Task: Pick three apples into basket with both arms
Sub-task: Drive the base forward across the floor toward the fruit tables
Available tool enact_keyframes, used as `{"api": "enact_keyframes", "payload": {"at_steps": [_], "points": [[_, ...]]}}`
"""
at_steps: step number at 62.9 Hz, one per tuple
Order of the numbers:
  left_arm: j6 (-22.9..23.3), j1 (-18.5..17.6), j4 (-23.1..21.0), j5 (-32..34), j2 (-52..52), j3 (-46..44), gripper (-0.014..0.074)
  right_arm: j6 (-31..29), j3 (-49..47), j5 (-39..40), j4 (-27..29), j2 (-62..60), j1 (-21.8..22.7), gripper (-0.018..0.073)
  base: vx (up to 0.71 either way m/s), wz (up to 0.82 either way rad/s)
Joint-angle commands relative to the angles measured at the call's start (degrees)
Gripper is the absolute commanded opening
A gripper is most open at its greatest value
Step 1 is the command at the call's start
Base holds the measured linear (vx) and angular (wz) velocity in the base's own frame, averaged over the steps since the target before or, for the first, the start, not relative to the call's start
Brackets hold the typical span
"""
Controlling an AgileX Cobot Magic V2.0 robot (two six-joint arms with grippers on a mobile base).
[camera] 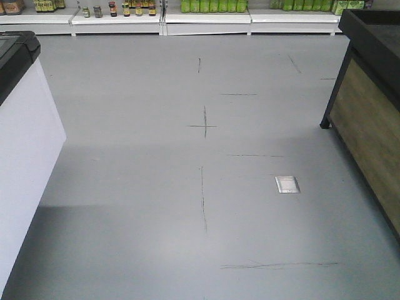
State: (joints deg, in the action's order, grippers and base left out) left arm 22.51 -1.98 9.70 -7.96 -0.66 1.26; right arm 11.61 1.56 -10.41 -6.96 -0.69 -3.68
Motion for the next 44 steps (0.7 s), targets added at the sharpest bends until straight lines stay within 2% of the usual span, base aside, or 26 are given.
{"api": "enact_keyframes", "payload": {"at_steps": [1, 44], "points": [[0.33, 0.08, 0.11, 3.93, -0.92, 0.53, -0.0006, 0.03, 0.77, 4.39, -0.72, -0.73, 0.36, -0.0007, 0.0, 0.0], [0.33, 0.08, 0.11, 3.93, -0.92, 0.53, -0.0006, 0.03, 0.77, 4.39, -0.72, -0.73, 0.36, -0.0007, 0.0, 0.0]]}}
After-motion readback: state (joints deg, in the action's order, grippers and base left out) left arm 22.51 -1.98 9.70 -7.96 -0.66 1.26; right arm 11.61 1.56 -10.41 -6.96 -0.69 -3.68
